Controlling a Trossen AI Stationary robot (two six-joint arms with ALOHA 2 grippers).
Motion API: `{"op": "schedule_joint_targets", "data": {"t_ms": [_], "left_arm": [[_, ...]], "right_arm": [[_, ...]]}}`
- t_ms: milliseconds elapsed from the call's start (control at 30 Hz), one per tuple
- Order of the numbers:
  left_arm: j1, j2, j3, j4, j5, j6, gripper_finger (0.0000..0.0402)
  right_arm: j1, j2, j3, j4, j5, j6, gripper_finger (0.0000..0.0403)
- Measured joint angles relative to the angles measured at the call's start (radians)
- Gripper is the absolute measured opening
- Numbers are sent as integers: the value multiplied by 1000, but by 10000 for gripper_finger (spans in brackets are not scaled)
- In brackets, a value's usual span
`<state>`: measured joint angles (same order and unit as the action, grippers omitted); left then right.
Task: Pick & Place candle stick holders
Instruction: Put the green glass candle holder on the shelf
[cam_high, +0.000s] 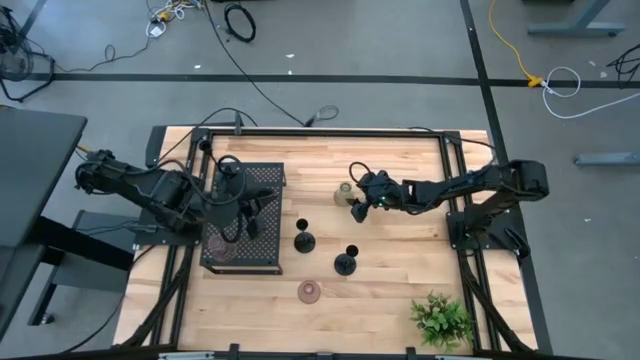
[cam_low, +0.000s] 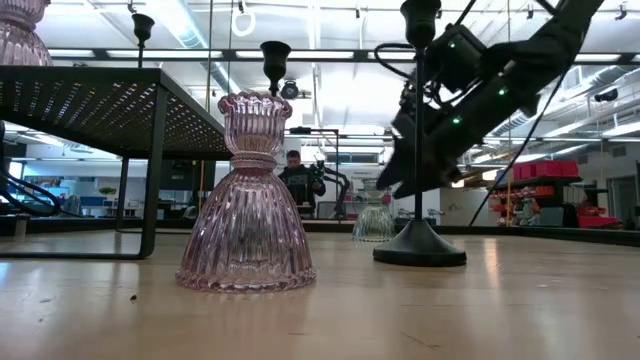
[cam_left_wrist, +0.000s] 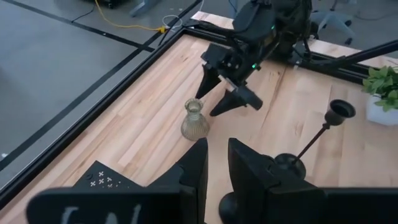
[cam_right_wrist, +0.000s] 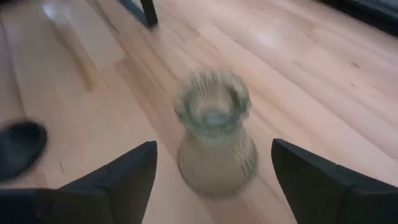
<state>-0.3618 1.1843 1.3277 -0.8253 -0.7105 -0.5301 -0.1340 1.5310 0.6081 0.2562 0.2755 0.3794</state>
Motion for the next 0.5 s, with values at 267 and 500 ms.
{"op": "schedule_joint_targets", "data": {"t_ms": [267, 500], "left_arm": [[0, 0, 0, 4, 0, 0, 64], [0, 0, 0, 4, 0, -1, 64]], "right_arm": [[-9, 69, 2, 68, 46, 1, 298], [-9, 105, 2, 169, 42, 3, 273]]}}
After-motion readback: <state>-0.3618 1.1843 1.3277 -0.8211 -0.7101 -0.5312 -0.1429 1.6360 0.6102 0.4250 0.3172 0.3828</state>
